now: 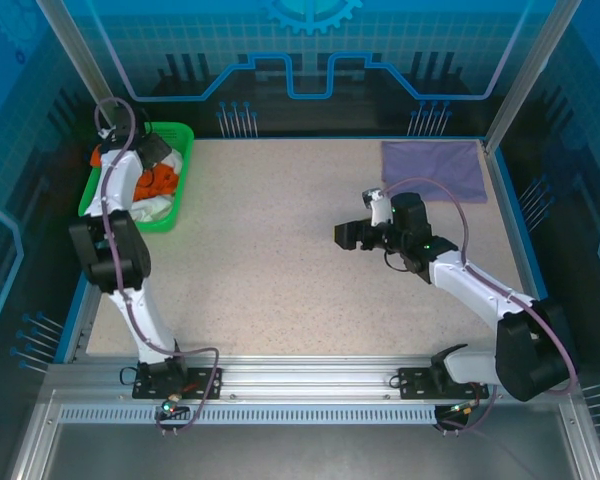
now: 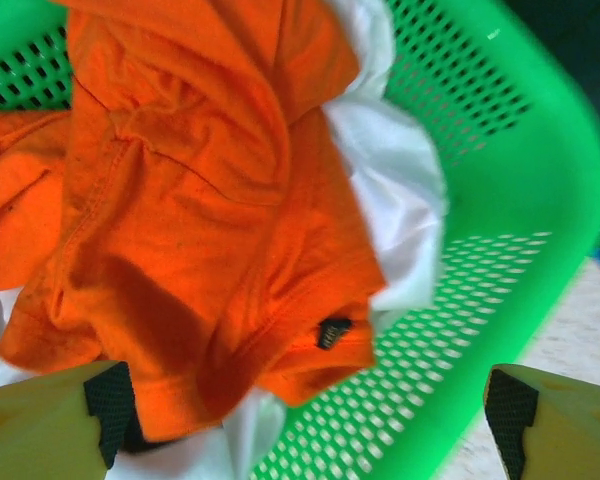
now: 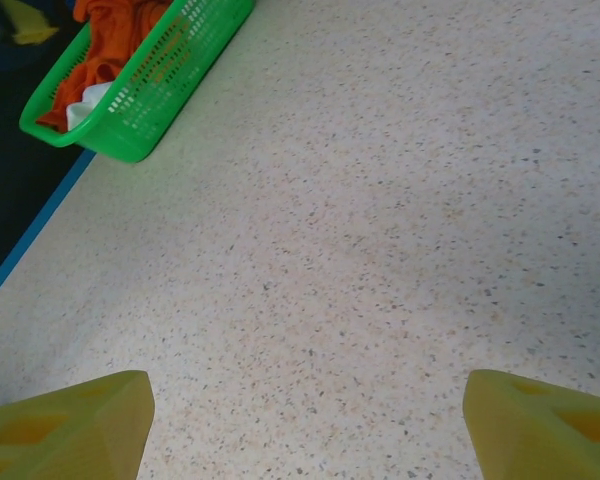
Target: Fold and stack the t-shirts
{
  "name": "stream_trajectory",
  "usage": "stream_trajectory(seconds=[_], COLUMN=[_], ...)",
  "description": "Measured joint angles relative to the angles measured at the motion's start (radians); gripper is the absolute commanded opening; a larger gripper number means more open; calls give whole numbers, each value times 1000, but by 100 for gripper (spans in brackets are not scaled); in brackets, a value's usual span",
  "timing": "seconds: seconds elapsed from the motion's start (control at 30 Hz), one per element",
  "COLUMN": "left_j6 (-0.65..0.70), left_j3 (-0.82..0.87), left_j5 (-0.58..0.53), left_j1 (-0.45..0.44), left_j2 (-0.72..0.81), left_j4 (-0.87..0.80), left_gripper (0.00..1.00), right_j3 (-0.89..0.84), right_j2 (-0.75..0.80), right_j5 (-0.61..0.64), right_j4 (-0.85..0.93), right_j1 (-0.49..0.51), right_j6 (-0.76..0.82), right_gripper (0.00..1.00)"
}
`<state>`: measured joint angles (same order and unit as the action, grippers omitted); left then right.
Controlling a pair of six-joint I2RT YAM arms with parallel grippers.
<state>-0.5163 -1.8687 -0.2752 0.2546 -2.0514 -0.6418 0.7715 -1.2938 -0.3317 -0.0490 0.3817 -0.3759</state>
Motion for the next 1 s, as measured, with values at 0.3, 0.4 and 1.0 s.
stream_trajectory(seconds=[0.3, 0.4, 1.0], left_j6=[44, 44, 60], left_j3=[-109, -109, -106], left_j5=[6, 29, 135], left_j1=[31, 53, 76], left_j2=[-163, -166, -166], left_j4=[-133, -138, -110], left_gripper=[60, 46, 49], right_j3=[7, 9, 29], right_j2=[-46, -64, -87], right_j5=[-21, -21, -20], right_j4=[-2, -2, 8], right_j1=[6, 6, 6], right_j6=[11, 11, 11], right_gripper=[79, 79, 77])
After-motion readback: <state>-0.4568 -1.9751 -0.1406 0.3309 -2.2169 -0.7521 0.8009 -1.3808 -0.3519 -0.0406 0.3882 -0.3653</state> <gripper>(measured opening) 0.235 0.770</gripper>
